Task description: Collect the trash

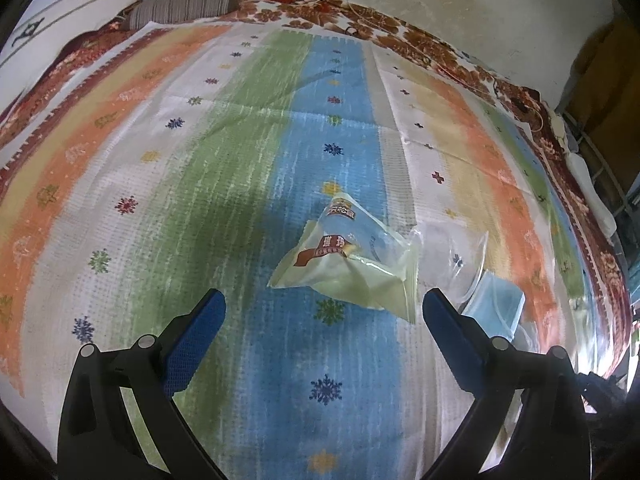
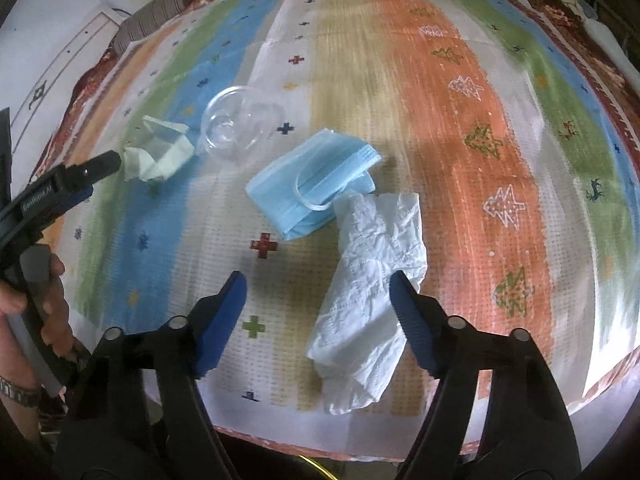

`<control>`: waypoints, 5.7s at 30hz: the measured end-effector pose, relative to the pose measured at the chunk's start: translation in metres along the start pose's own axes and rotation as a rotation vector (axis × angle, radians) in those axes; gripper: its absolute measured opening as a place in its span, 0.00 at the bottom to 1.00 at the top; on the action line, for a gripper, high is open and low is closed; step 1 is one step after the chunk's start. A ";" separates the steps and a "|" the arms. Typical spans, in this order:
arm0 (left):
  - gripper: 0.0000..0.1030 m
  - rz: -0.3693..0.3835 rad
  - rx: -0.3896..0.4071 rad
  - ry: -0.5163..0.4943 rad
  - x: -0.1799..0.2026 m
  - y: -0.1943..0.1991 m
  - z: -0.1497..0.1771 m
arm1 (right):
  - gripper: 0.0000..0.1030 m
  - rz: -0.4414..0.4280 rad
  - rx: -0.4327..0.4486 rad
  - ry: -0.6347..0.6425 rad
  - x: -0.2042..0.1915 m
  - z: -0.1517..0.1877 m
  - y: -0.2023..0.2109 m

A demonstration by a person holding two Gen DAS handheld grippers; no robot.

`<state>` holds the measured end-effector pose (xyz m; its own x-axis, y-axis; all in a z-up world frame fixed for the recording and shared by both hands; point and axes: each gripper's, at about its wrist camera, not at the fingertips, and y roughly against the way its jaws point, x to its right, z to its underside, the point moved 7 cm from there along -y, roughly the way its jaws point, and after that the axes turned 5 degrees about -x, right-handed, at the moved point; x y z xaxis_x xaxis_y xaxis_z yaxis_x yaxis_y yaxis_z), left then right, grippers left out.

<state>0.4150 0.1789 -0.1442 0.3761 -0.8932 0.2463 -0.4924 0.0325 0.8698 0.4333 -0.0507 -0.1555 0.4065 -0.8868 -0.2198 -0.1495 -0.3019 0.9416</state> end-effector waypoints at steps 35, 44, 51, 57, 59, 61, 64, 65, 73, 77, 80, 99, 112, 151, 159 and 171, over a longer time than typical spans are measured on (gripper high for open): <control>0.04 -0.033 -0.063 -0.037 0.008 -0.029 -0.016 | 0.04 0.059 -0.024 -0.038 0.037 -0.004 -0.001; 0.02 -0.011 -0.048 -0.007 0.009 0.001 -0.016 | 0.04 0.018 0.040 -0.010 0.024 -0.010 0.031; 0.02 0.024 -0.040 -0.036 0.020 0.028 -0.005 | 0.04 -0.003 0.081 0.033 0.006 -0.011 0.049; 0.02 0.068 -0.021 -0.051 0.032 0.056 0.002 | 0.04 -0.012 0.115 0.063 -0.007 -0.008 0.065; 0.02 0.085 -0.013 -0.053 0.038 0.064 0.004 | 0.04 -0.014 0.127 0.073 -0.011 -0.007 0.071; 0.02 0.102 -0.004 -0.059 0.044 0.072 0.006 | 0.04 -0.019 0.137 0.081 -0.014 -0.006 0.076; 0.02 0.118 0.006 -0.066 0.051 0.083 0.012 | 0.04 -0.018 0.154 0.100 -0.019 -0.005 0.083; 0.02 0.122 0.007 -0.069 0.052 0.085 0.015 | 0.04 -0.018 0.157 0.105 -0.020 -0.004 0.085; 0.02 0.156 0.023 -0.099 0.065 0.113 0.034 | 0.04 -0.026 0.197 0.129 -0.028 0.003 0.104; 0.02 0.171 0.040 -0.106 0.068 0.127 0.042 | 0.04 -0.031 0.228 0.159 -0.038 0.010 0.119; 0.02 0.189 0.049 -0.097 0.070 0.137 0.047 | 0.04 -0.049 0.258 0.157 -0.042 0.017 0.133; 0.02 0.294 0.074 -0.040 0.064 0.192 0.093 | 0.04 -0.091 0.344 0.201 -0.058 0.076 0.179; 0.02 0.315 0.080 -0.077 0.070 0.209 0.138 | 0.04 -0.102 0.371 0.230 -0.068 0.120 0.184; 0.04 0.187 -0.149 -0.064 0.061 0.173 0.262 | 0.04 -0.102 0.110 0.195 -0.058 0.233 0.124; 0.11 0.154 -0.214 -0.043 0.058 0.156 0.272 | 0.07 -0.075 0.013 0.147 -0.049 0.241 0.098; 0.35 0.201 -0.239 0.056 0.048 0.149 0.270 | 0.41 -0.110 -0.051 0.082 -0.048 0.245 0.077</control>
<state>0.1477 0.0201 -0.1188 0.3358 -0.8326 0.4405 -0.3647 0.3162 0.8758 0.1816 -0.1175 -0.1347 0.4906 -0.8172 -0.3023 -0.0553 -0.3755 0.9252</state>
